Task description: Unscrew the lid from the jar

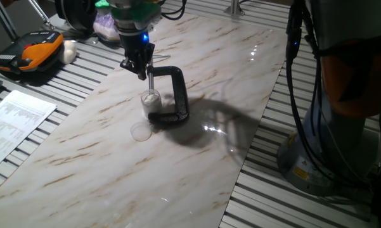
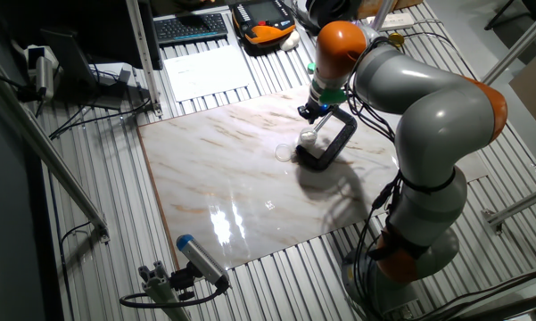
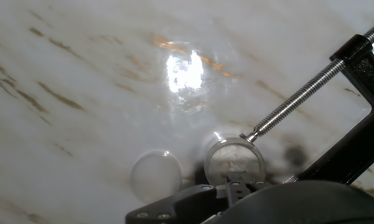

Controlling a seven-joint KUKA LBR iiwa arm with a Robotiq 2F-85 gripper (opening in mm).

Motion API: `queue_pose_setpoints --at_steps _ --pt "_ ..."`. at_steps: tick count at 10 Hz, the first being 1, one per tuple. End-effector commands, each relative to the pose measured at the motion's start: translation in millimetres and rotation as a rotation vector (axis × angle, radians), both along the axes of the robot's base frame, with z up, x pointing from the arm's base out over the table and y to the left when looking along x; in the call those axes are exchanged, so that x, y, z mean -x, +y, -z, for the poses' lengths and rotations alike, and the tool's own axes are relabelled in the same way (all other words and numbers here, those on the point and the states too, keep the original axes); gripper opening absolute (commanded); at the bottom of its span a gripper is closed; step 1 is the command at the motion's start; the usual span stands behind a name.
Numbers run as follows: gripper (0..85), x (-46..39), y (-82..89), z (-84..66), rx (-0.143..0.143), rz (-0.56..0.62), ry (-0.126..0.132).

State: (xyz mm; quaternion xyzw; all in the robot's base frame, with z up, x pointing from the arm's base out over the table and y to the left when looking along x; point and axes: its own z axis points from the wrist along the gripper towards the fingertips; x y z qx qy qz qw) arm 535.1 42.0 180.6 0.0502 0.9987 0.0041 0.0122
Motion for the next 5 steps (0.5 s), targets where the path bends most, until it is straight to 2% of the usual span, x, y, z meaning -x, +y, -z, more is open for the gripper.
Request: queue_pose_setpoints --at_steps 1,5 --pt "0.0 0.1 -0.2 -0.1 0.0 0.0 0.0" --pt "0.0 -1.7 0.2 2.2 -0.006 0.006 0.009"
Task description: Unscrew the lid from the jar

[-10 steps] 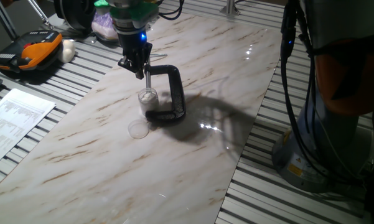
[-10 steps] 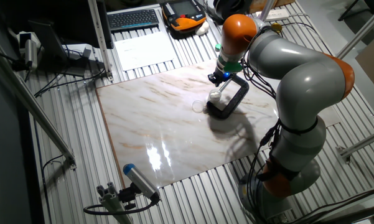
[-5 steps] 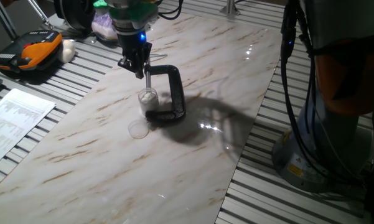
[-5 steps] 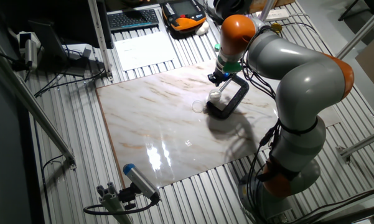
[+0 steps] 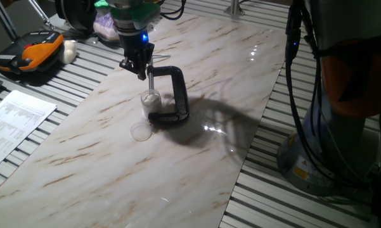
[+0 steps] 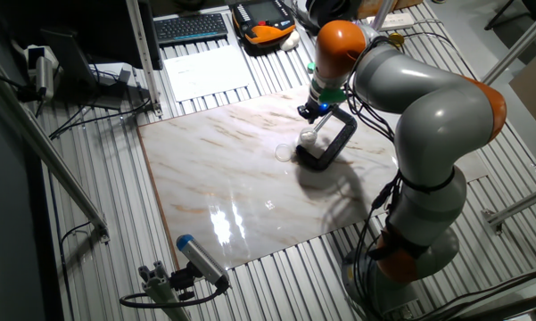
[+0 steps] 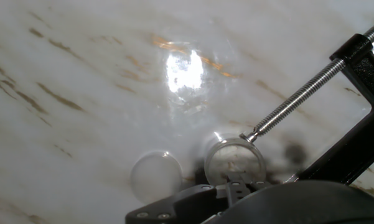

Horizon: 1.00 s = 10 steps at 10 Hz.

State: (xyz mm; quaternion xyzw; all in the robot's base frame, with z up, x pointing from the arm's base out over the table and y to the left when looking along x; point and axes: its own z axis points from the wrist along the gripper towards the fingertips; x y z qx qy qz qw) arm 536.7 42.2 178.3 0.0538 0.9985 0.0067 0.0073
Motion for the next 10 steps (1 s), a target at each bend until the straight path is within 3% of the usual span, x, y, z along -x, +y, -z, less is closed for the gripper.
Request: queue_pose_setpoints --at_steps 1,10 --pt "0.0 -0.1 0.7 -0.1 0.001 0.002 0.001" --pt "0.0 -2.8 -1.6 0.9 0.006 0.004 0.004"
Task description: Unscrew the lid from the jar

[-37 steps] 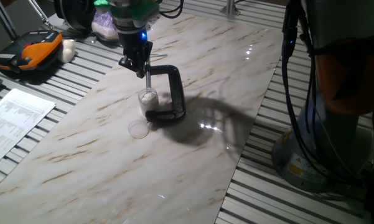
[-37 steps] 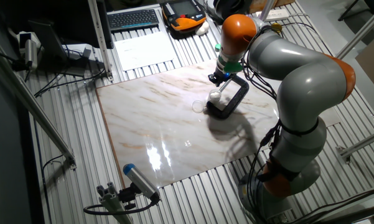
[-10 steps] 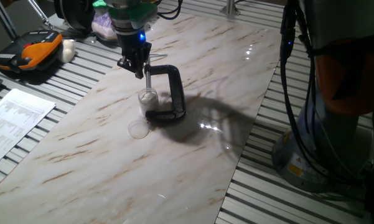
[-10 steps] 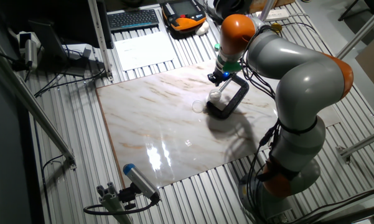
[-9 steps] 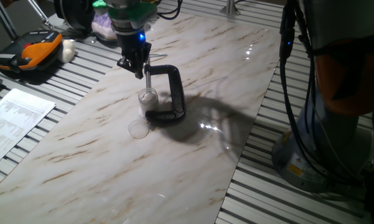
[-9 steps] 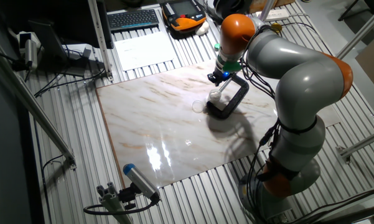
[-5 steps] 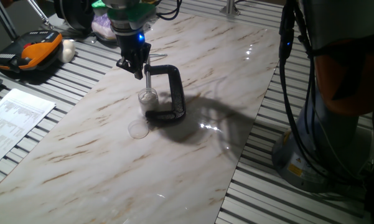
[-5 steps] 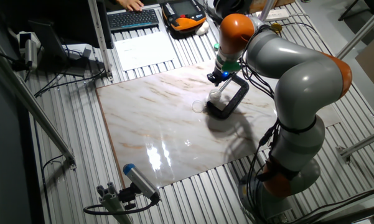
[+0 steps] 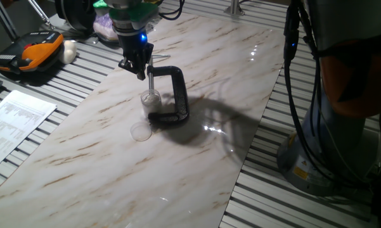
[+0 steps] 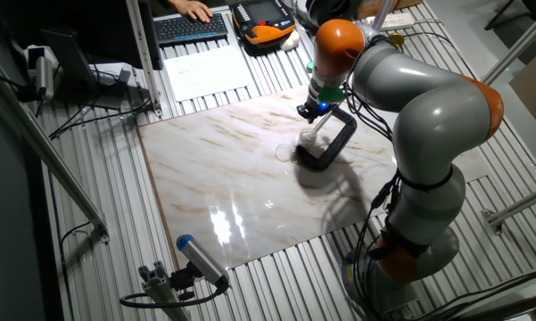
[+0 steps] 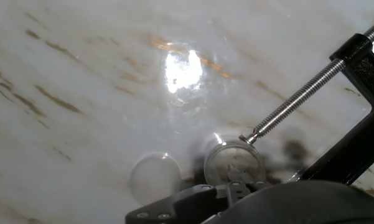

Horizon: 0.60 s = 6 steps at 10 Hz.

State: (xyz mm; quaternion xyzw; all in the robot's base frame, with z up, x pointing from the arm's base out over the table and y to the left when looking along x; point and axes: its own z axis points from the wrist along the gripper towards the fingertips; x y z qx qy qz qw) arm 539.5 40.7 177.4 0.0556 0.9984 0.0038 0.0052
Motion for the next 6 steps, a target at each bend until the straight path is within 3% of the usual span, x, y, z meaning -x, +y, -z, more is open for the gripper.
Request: queue_pose_setpoints --at_steps 1,6 --pt "0.0 0.0 0.3 0.1 -0.004 0.0 0.0" --pt "0.0 -0.8 0.5 -3.5 0.004 -0.004 -0.002"
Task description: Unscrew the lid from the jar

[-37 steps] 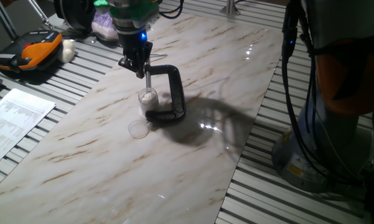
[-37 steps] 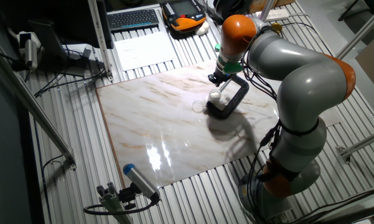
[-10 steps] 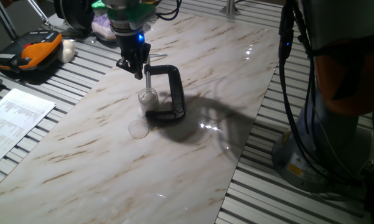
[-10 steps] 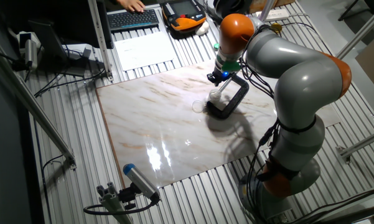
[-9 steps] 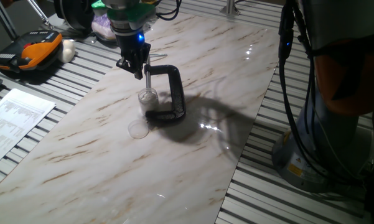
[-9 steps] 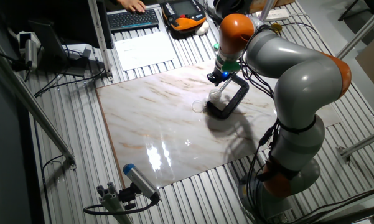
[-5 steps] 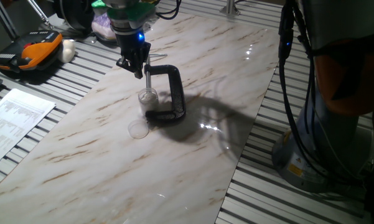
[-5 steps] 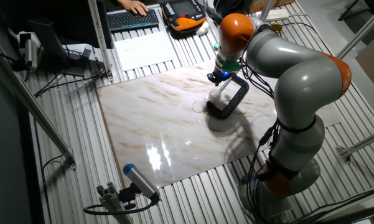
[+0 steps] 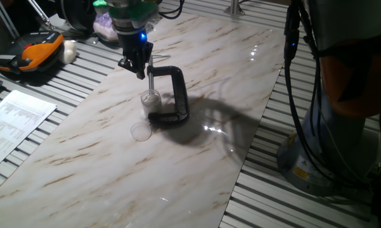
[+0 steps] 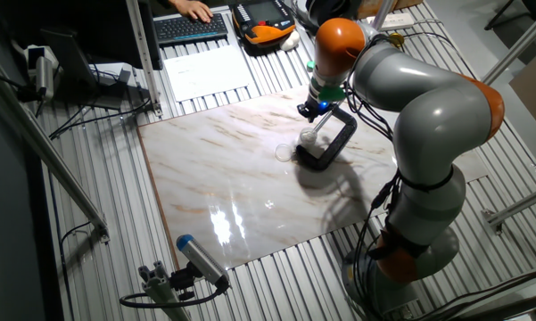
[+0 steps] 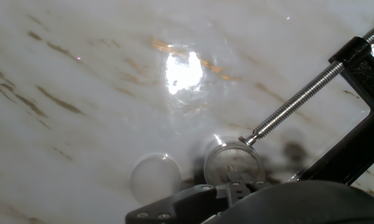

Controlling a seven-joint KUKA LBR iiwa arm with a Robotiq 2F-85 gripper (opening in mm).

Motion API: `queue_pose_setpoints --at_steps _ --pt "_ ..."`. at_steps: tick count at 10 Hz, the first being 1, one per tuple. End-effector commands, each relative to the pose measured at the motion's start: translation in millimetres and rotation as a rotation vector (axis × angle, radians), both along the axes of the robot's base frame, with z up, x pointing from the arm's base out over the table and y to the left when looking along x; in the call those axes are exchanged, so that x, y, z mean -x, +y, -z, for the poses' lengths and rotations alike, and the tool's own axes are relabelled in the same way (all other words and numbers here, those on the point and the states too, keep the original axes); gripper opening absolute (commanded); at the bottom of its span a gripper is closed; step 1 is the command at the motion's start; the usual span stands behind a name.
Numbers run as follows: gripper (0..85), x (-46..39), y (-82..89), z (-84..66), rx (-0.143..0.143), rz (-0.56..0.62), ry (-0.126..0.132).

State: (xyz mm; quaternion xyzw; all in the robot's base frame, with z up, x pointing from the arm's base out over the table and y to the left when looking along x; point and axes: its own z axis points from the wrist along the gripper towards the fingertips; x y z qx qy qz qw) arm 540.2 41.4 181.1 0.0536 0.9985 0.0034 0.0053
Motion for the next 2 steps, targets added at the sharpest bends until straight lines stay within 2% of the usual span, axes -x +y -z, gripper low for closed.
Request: queue_pose_setpoints --at_steps 1,2 --pt "0.0 0.3 0.2 0.1 -0.004 0.002 0.003" --pt "0.0 0.6 0.7 -0.1 -0.001 0.004 0.003"
